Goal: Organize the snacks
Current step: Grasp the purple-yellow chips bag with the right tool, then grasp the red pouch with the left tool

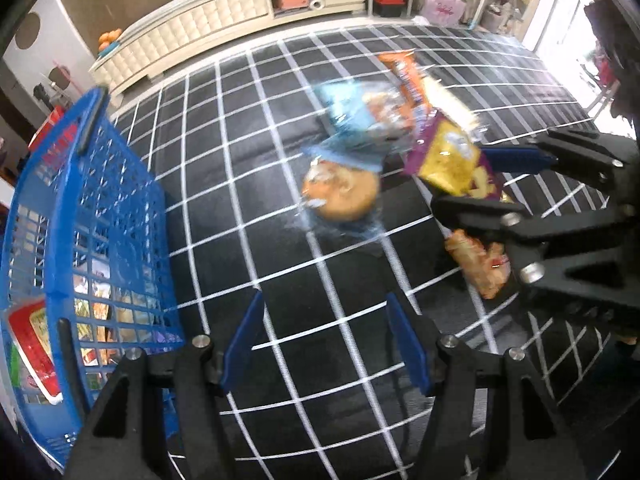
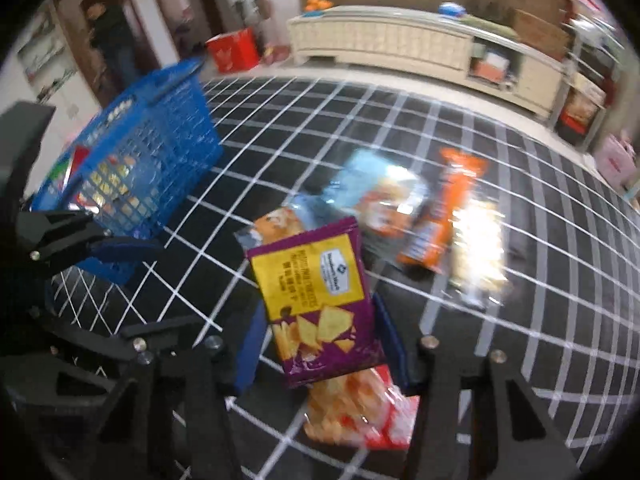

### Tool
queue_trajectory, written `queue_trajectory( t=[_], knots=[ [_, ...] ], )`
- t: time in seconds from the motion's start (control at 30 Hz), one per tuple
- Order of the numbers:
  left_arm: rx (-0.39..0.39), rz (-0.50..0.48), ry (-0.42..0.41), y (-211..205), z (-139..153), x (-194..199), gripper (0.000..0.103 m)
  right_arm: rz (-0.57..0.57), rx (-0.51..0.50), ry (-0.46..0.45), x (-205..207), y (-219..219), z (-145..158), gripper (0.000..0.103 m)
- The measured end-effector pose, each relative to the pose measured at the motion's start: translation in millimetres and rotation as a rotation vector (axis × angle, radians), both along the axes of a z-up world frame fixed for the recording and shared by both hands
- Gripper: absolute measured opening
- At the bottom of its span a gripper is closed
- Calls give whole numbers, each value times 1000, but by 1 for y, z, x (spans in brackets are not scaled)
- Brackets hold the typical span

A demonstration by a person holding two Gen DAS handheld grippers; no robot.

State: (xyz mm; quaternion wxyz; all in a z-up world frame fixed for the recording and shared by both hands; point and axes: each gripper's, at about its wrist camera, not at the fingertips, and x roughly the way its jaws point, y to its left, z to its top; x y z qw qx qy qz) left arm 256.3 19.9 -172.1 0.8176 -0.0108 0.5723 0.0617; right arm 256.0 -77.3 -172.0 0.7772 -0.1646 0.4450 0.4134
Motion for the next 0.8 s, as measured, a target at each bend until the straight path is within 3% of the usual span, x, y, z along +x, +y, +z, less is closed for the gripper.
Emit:
queue_trajectory(
  t=[0.17, 0.3, 0.37, 0.47, 0.6, 0.8],
  knots=[
    [-16, -138, -24, -33, 16, 7, 61, -153, 13, 91, 18, -56, 10, 57],
    [-31, -253, -14, -59, 20, 15, 62, -234, -33, 108, 31, -88, 3, 57],
    [-29, -307, -12, -72, 19, 20, 76, -284, -42, 133, 31, -104, 1, 57],
    [-55, -394, -5, -92, 17, 29, 76, -342, -34, 152, 30, -122, 1, 57],
    [-106, -491, 46, -111, 4, 45, 79, -378, -29, 159, 26, -139, -2, 57],
    [-84, -559, 121, -128, -32, 67, 78, -394, -11, 188, 30, -151, -6, 57]
  ],
)
